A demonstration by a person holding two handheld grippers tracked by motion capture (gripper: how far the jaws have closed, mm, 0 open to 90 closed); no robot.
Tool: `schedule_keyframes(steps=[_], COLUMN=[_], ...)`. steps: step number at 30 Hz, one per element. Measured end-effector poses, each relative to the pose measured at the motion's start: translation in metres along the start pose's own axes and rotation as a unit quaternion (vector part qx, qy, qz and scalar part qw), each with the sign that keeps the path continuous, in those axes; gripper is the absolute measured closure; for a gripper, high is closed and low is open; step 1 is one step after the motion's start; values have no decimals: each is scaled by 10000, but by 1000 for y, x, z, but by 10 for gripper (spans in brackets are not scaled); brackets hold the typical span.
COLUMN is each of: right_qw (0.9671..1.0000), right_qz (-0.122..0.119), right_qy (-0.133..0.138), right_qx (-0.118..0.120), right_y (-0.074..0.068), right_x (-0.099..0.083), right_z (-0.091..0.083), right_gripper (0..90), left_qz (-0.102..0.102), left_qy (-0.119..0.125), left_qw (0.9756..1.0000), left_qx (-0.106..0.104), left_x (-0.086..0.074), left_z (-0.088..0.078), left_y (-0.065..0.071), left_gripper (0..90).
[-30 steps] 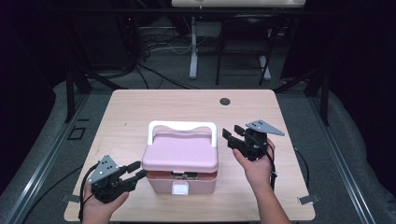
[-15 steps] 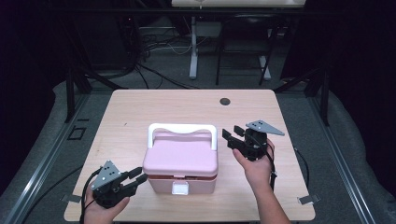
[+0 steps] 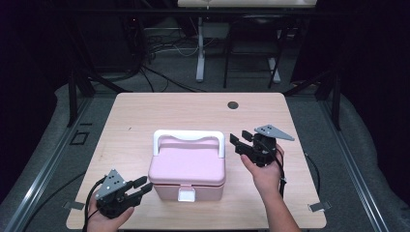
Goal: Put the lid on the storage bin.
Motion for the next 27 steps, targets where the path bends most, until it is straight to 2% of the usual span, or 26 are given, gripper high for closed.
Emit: schedule_keyframes(steps=[8,18,27], right_qw=[10000,10000,10000], right_qz=[24,28,59], right_qy=[-8,19,45], right_qx=[-1,-5,8], right_y=[1,1,2], right_x=[-1,0,0], right_z=[1,0,-1], right_gripper=[486,485,485], left_qz=[-69,-40,-96], left_qy=[-23,-125,-108], left_qw=[10000,9999,9999], left_qx=[-46,-35,-24], left_x=[-4,-7,-9], left_z=[0,0,-2], left_y=[-1,-1,-4], left_gripper=[669,669,672])
Point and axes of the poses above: each handheld gripper's, and its own axes: z roughly forward along the jaws, x roughly out of its top, y roughly to its right, the point moved 1 cm from there along z, roughly forward along the jaws, and after that the axes turned 1 degree about -z, right-handed, at the moved point
